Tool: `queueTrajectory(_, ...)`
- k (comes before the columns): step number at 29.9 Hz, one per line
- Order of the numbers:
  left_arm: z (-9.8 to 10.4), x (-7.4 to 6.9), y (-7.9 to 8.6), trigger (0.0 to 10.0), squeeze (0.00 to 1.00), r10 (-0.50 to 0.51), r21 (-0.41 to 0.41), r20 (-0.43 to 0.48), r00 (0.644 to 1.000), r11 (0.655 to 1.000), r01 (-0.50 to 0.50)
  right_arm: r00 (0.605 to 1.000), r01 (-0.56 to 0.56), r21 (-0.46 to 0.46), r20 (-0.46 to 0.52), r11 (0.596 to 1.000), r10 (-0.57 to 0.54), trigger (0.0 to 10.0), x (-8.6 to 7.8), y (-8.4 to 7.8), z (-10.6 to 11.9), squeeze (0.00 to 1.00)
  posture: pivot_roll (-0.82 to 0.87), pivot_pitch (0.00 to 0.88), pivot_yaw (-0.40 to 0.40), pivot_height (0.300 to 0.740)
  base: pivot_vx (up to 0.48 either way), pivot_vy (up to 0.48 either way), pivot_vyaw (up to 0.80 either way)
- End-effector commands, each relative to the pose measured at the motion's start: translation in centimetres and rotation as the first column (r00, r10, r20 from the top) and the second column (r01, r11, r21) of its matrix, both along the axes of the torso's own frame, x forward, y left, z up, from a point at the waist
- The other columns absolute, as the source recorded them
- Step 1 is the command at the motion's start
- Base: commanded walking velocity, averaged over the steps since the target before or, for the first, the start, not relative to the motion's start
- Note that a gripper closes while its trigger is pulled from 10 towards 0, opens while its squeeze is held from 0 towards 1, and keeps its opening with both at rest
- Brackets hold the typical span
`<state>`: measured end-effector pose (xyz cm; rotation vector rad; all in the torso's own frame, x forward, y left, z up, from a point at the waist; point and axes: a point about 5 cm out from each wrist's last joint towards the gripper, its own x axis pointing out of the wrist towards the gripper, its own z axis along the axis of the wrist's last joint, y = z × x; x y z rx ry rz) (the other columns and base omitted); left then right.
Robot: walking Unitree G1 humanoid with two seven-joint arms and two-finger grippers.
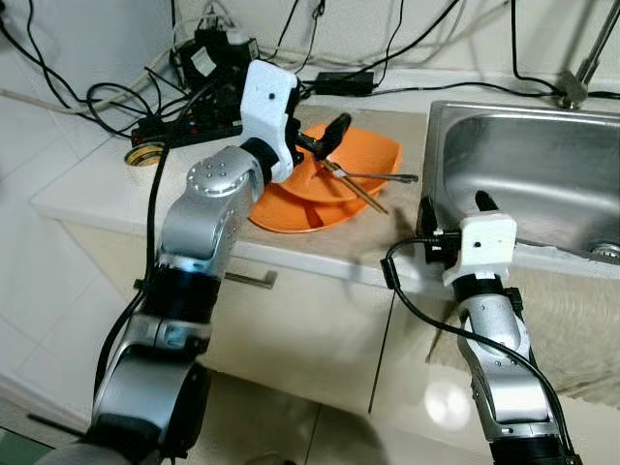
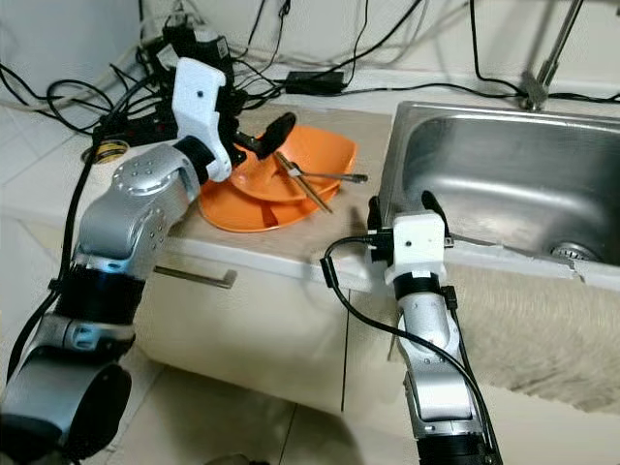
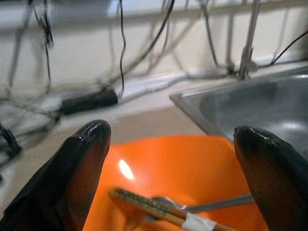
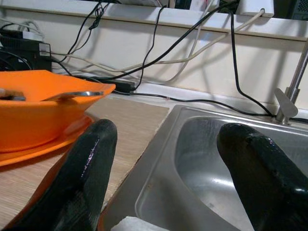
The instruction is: Kitchen organization
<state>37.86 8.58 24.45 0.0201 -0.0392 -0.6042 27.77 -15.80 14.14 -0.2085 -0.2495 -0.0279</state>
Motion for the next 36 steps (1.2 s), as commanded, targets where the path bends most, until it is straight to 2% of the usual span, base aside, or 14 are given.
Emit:
queueTrajectory(1, 0.1, 1.0, 0.3, 10.0, 0.0, 0.011, -0.031, -0.06, 0.998, 0.999, -0.013, 1.0, -0.009, 0.002, 0.007, 1.0, 0.009, 10.0, 0.1, 0.3, 0.3, 0.0, -0.07, 0.0, 0.107, 0.74, 0.0, 0.0, 0.0)
queueTrajectory(13, -0.2, 2.9, -1.4, 10.0, 0.0, 0.0, -0.104, -0.277, 0.961, 0.994, -0.03, 1.0, -0.021, -0.003, -0.003, 1.0, 0.021, 10.0, -0.1, 0.4, 0.4, 0.0, -0.09, 0.0, 0.113, 0.74, 0.0, 0.0, 0.0)
queueTrajectory(18, 0.4, 3.0, -2.1, 10.0, 0.0, -0.033, -0.111, -0.295, 0.955, 0.994, 0.0, 1.0, -0.019, -0.003, -0.009, 1.0, 0.019, 10.0, -0.3, 0.4, 0.3, 0.0, -0.1, 0.0, 0.118, 0.74, 0.0, 0.0, 0.0)
queueTrajectory(21, 0.6, 2.8, -2.9, 10.0, 0.0, -0.076, -0.12, -0.348, 0.934, 0.992, 0.035, 1.0, -0.017, -0.003, -0.02, 1.0, 0.017, 10.0, -0.3, 0.4, 0.0, 0.0, -0.1, 0.0, 0.12, 0.74, 0.0, 0.0, 0.0)
queueTrajectory(26, -0.5, 2.3, -3.8, 10.0, 0.0, -0.117, -0.086, -0.418, 0.901, 0.992, 0.088, 1.0, -0.017, 0.0, -0.023, 1.0, 0.017, 10.0, -0.3, 0.4, 0.1, 0.0, -0.09, 0.0, 0.122, 0.74, 0.0, 0.0, 0.0)
queueTrajectory(30, -2.6, 2.2, -3.4, 10.0, 0.0, -0.075, -0.047, -0.487, 0.87, 0.997, 0.059, 0.999, -0.025, -0.001, -0.027, 1.0, 0.025, 10.0, -0.3, 0.6, 0.1, 0.0, -0.09, 0.0, 0.121, 0.74, 0.0, 0.0, 0.0)
queueTrajectory(36, -3.6, 2.1, -3.0, 10.0, 0.0, -0.032, 0.004, -0.525, 0.851, 0.999, 0.04, 0.999, -0.033, -0.002, -0.04, 0.999, 0.033, 10.0, -0.5, 0.7, -0.1, 0.0, -0.09, 0.0, 0.119, 0.74, 0.0, 0.0, 0.0)
